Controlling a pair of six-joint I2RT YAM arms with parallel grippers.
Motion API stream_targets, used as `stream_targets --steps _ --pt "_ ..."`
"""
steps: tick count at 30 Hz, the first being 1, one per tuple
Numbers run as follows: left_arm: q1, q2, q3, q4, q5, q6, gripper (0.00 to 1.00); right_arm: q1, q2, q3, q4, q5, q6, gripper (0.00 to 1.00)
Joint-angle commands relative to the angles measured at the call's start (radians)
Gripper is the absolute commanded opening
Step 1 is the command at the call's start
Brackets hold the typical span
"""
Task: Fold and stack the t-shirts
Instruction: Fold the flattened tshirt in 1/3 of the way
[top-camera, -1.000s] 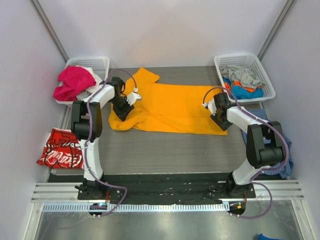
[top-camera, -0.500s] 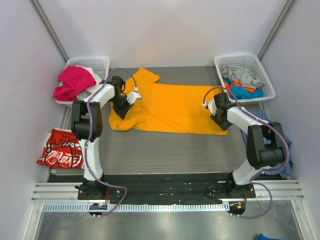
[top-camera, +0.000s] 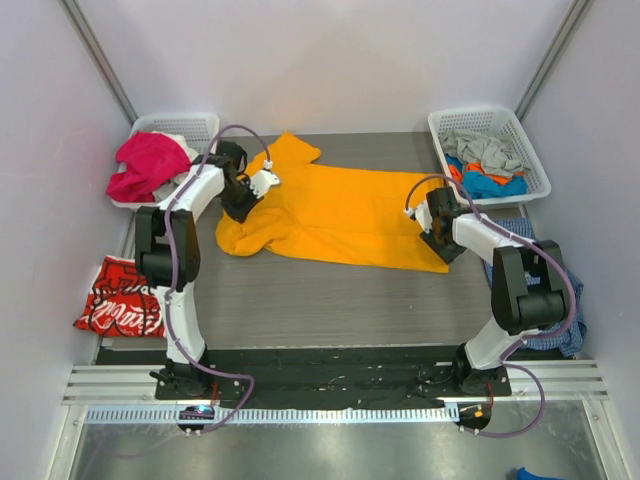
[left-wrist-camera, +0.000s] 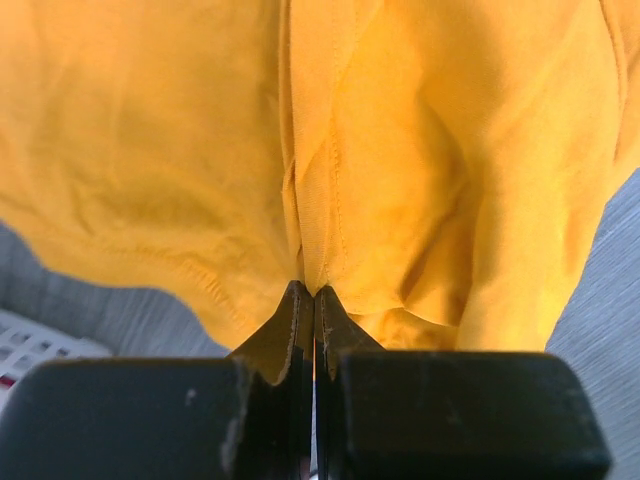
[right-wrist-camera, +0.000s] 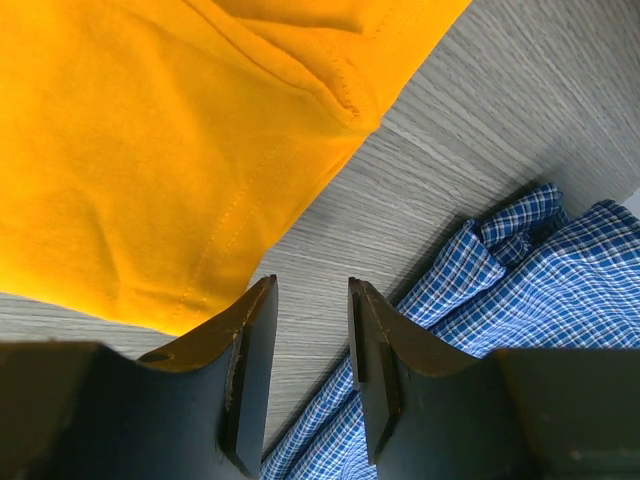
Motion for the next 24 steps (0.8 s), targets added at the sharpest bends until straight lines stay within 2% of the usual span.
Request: stream_targets --steps 1,15,20,24 --pt "0.006 -0.055 0.033 0.049 -0.034 0.001 0.00 -0.003 0.002 -0.002 0.021 -0.007 0.020 0.41" --pt "0.006 -0.017 0.047 0.090 -0.094 0.019 0.02 -0.003 0.004 0.001 0.021 0.004 0.015 0.41" --pt "0.006 -0.013 0.040 0.101 -0.096 0.016 0.21 -0.003 0.002 -0.007 0.021 0.007 0.011 0.41" --pt "0.004 -0.003 0.037 0.099 -0.097 0.021 0.27 -0.002 0.002 -0.010 0.025 0.009 0.011 0.41"
